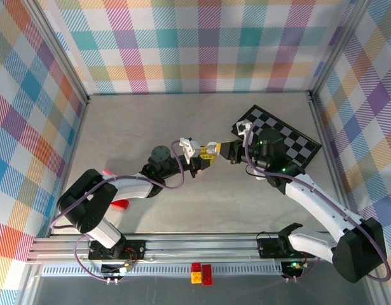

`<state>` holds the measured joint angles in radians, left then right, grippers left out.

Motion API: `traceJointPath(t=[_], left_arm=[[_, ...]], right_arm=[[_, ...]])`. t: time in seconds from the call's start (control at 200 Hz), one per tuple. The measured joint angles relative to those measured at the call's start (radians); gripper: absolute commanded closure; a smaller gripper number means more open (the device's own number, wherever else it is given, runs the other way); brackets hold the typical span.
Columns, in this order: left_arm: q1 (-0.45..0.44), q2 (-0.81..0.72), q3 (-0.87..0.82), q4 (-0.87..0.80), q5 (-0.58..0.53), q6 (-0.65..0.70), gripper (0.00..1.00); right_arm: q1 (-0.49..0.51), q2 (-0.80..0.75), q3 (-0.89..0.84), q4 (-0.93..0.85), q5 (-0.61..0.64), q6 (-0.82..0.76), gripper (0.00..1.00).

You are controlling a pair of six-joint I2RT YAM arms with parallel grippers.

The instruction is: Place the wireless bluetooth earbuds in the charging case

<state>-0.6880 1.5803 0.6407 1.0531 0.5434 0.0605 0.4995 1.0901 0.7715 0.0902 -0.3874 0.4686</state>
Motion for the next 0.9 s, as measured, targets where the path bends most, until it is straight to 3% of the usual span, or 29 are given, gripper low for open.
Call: traceJointPath(t=[0.73,0.82,0.9], left_arm=[[-0.001,-0.005,0.0,-0.003,-0.007,-0.023,0.98],[-0.001,-0.007,0.0,-0.003,-0.011,-0.031,0.98],[-0.001,-0.011,0.0,-0.006,-0.011,-0.038,0.98]], right_arm=[[0.008,0.01,-0.011,0.004,-0.004,0.002,0.81],[0.012,0.01,-0.018,0.007,-0.004,0.008,0.77],[0.017,0.01,-0.021,0.008,-0.002,0.017,0.65]])
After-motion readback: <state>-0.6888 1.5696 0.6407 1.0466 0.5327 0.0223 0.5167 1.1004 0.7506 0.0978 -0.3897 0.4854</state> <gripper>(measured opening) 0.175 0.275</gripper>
